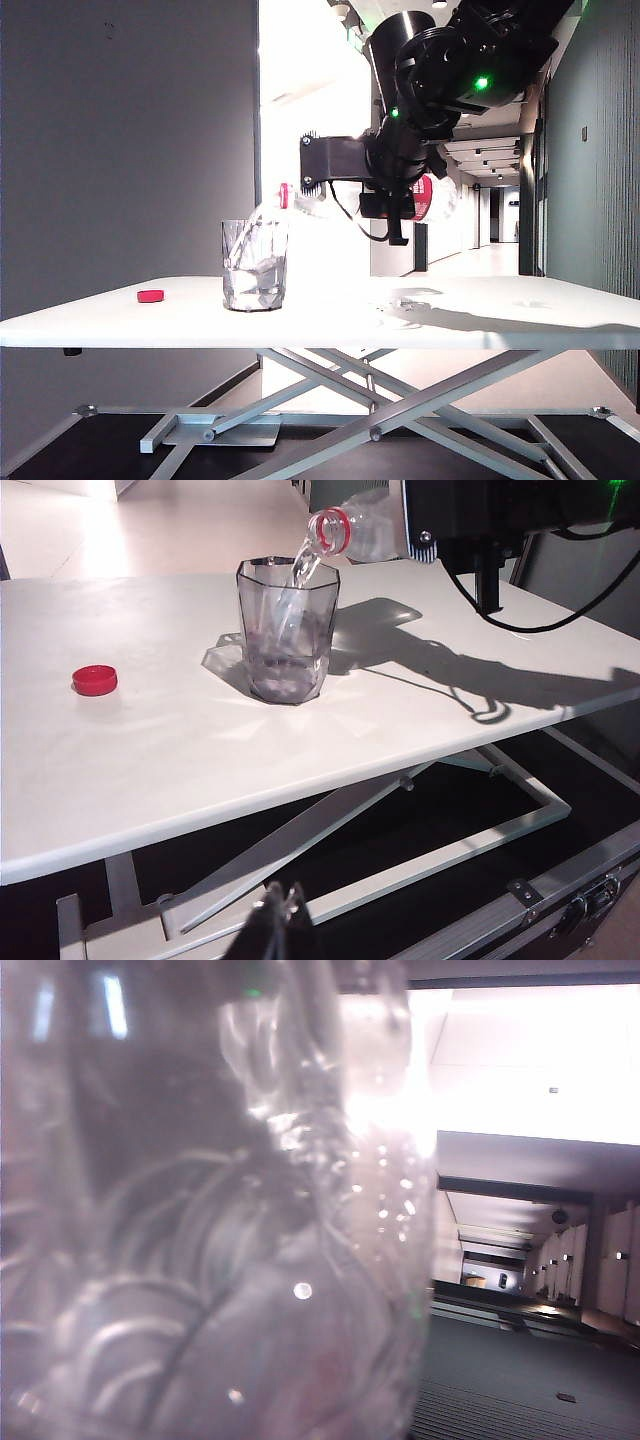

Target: Pick up the mineral water bottle on the table and pour water into the mug until it's half full.

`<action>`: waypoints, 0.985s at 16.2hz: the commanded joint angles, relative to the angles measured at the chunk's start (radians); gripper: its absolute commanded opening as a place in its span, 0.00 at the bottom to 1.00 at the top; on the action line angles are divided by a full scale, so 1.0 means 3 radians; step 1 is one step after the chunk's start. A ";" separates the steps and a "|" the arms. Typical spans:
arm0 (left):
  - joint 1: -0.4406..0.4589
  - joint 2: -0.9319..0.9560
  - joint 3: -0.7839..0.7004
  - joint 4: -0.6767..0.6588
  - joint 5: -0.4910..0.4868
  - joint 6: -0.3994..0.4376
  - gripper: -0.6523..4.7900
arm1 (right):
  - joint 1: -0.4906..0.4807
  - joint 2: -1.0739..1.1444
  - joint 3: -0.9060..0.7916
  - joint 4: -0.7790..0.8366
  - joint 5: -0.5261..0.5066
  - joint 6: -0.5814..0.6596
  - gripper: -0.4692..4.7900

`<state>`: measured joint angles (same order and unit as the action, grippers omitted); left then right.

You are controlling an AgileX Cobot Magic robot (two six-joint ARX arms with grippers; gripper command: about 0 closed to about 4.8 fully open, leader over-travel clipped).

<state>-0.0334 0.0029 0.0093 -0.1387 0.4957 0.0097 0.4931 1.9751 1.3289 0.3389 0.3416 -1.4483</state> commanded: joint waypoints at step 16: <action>-0.0003 0.0003 0.0004 -0.0009 0.0008 0.0017 0.11 | -0.0533 -0.0067 -0.0155 0.0495 -0.1540 0.4130 0.39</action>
<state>-0.0330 0.0032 0.0093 -0.1387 0.4957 0.0097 0.3611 1.9705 1.2942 0.3794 -0.0254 -0.2733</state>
